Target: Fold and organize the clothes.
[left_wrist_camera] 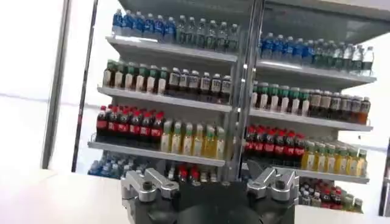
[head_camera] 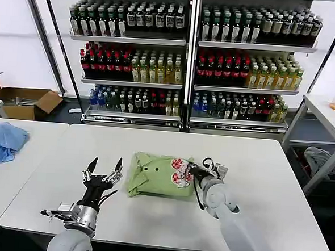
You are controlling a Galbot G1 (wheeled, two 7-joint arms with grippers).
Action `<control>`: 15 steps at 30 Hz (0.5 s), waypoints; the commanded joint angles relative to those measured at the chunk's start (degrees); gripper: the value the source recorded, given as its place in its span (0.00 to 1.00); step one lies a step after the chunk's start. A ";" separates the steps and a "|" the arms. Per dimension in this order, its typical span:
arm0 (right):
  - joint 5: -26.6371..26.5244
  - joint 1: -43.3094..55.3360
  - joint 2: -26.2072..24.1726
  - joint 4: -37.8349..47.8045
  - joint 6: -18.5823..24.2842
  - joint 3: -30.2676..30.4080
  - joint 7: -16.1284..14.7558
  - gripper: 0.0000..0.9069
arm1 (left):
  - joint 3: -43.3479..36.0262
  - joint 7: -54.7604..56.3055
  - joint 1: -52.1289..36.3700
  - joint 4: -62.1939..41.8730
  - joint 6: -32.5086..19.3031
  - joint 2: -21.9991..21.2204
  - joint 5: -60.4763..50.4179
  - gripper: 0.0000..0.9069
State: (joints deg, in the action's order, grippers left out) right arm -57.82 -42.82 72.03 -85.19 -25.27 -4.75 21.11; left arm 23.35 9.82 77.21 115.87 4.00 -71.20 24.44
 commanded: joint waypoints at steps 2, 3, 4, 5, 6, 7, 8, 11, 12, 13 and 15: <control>-0.15 2.07 -5.25 3.13 -4.38 -3.73 -3.35 0.00 | -0.32 -0.27 0.24 -0.30 -0.06 0.30 0.10 1.00; 0.66 2.41 -5.57 3.78 -4.62 -4.07 -3.99 0.00 | -0.38 -0.30 0.23 -0.37 -0.04 0.35 0.08 1.00; 1.40 2.63 -5.63 4.16 -4.62 -4.36 -4.46 0.00 | -0.45 -0.33 0.21 -0.46 -0.04 0.47 0.09 1.00; 1.85 2.76 -5.67 4.51 -4.68 -4.53 -4.64 0.00 | -0.51 -0.35 0.19 -0.49 -0.05 0.50 0.09 1.00; 3.35 2.96 -5.66 4.96 -5.08 -5.05 -5.89 0.00 | -0.62 -0.36 0.16 -0.53 -0.05 0.62 0.08 1.00; 5.69 2.94 -5.66 4.99 -5.55 -5.29 -7.16 0.00 | -0.72 -0.41 0.11 -0.61 -0.05 0.73 0.06 1.00; 7.09 2.88 -5.75 4.81 -5.63 -5.27 -7.74 0.24 | -0.83 -0.42 0.08 -0.63 -0.05 0.84 0.02 1.00; 14.89 1.54 -6.49 1.86 -1.70 -4.61 -11.88 1.00 | -1.22 -0.55 -0.07 -0.78 -0.10 1.07 -0.85 1.00; 17.29 0.81 -6.73 0.89 1.05 -4.39 -12.19 1.00 | -1.29 -0.58 -0.09 -0.80 -0.14 1.11 -1.00 1.00; 21.36 -0.33 -7.26 -1.25 6.44 -4.17 -12.30 1.00 | -1.48 -0.62 -0.11 -0.75 -0.19 1.19 -1.42 1.00; 28.29 -2.27 -7.77 -3.20 13.43 -4.06 -11.61 1.00 | -1.67 -0.63 -0.05 -0.61 -0.19 1.27 -2.01 1.00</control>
State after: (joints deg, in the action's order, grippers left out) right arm -51.16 -41.50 66.87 -83.01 -27.43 -8.07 14.60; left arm 22.01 9.24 77.08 115.10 3.86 -70.16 23.92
